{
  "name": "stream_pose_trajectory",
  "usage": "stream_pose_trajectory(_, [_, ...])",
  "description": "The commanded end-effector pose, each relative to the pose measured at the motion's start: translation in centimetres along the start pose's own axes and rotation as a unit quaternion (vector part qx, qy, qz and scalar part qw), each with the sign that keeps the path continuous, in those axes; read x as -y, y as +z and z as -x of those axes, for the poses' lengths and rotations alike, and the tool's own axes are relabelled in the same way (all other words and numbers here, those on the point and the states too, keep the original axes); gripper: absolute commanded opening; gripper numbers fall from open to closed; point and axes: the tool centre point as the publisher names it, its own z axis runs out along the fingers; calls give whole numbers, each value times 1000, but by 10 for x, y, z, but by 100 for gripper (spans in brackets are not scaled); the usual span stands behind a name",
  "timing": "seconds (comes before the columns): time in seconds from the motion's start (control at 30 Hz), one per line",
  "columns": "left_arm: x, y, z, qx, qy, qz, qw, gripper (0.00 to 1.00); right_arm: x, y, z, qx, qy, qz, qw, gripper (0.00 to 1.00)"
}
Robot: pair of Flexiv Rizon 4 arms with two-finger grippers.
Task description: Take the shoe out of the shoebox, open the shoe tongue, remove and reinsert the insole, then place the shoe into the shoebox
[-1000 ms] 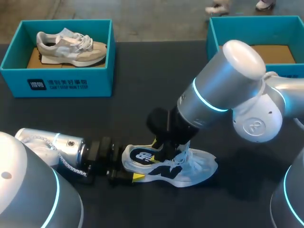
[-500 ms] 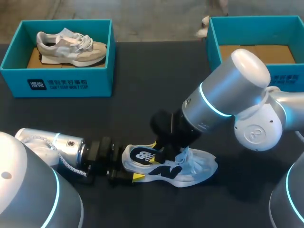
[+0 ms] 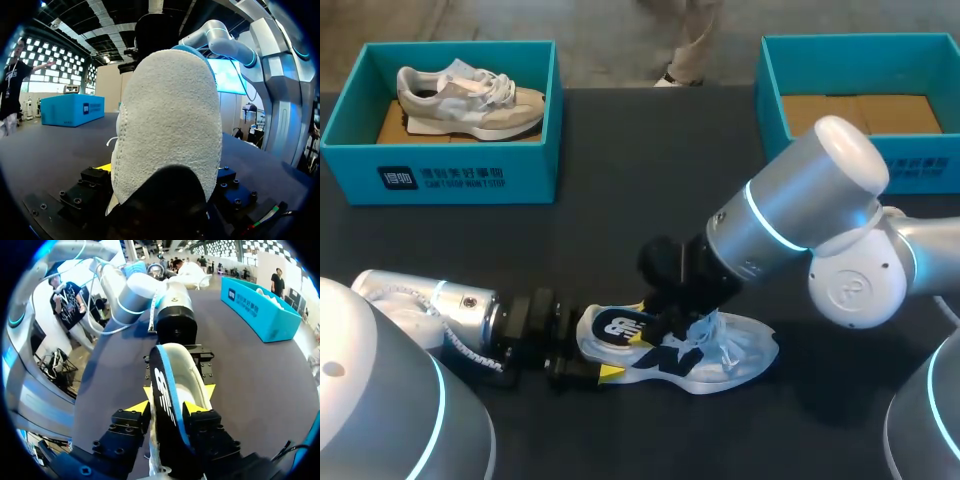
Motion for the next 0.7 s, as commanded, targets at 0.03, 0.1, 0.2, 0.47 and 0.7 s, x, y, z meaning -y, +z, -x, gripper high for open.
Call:
stream_pose_trajectory(0.03, [0,1,1,1,0,1,1000,0,2,6,2,-3,0,6,1000,32])
stream_pose_trajectory(0.1, [0,1,1,1,0,1,1000,0,2,6,2,-4,0,8,1000,28])
stream_pose_trajectory(0.2, [0,1,1,1,0,1,1000,0,1,6,2,-6,0,11,1000,18])
stream_pose_trajectory(0.47, [0,1,1,1,0,1,1000,0,-3,2,3,-5,-4,12,1000,0])
stream_pose_trajectory(0.7, [0,1,1,1,0,1,1000,0,-8,-1,3,-4,-11,12,1000,16])
